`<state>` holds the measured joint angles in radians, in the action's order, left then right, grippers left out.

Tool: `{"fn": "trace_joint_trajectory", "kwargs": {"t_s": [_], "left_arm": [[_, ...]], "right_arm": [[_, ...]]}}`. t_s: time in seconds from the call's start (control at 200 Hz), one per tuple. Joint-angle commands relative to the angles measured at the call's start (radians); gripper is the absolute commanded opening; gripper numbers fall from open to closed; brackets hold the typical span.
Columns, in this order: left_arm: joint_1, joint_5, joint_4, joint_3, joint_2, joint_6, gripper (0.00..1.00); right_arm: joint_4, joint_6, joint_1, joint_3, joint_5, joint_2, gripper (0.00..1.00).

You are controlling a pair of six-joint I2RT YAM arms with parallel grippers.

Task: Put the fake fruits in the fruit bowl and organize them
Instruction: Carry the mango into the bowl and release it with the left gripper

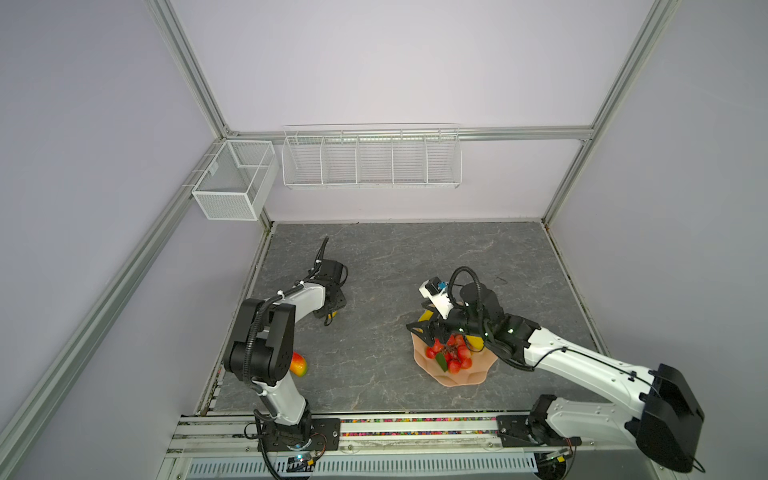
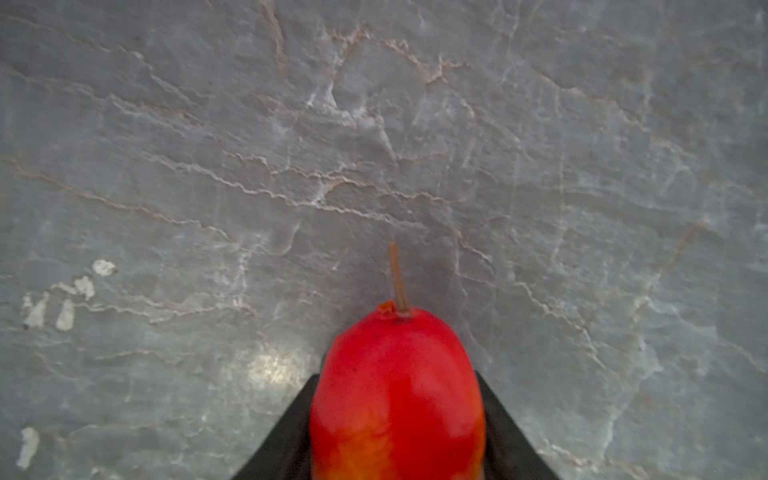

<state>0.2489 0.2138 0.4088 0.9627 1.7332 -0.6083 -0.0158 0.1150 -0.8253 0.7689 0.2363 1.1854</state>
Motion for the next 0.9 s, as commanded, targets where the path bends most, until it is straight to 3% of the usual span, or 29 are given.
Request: {"fn": "trace_joint_trajectory", "kwargs": {"t_s": [0.0,0.21,0.375,0.475,0.6,0.75,0.895], "left_arm": [[-0.005,-0.065,-0.038,-0.003,0.021,0.012,0.42],[0.028,-0.122,-0.048,-0.040,-0.090,0.085,0.38],[0.160,-0.171,0.010,-0.045,-0.258,0.188,0.37],[0.265,-0.260,0.040,-0.048,-0.372,0.245,0.37],[0.364,-0.479,0.019,-0.073,-0.470,0.277,0.38],[0.505,-0.568,0.050,-0.034,-0.482,0.280,0.38],[0.638,-0.534,0.074,0.019,-0.395,0.249,0.39]], "right_arm": [[0.020,0.011,0.009,-0.033,-0.001,-0.063,0.88],[0.156,0.065,0.029,-0.102,-0.129,-0.228,0.89],[0.315,0.123,0.041,-0.131,-0.220,-0.339,0.89],[0.366,0.172,0.042,-0.159,-0.244,-0.426,0.89],[0.434,0.216,0.042,-0.169,-0.272,-0.500,0.89],[0.509,0.268,0.043,-0.171,-0.311,-0.531,0.89],[0.503,0.300,0.043,-0.207,-0.299,-0.602,0.89]]}}
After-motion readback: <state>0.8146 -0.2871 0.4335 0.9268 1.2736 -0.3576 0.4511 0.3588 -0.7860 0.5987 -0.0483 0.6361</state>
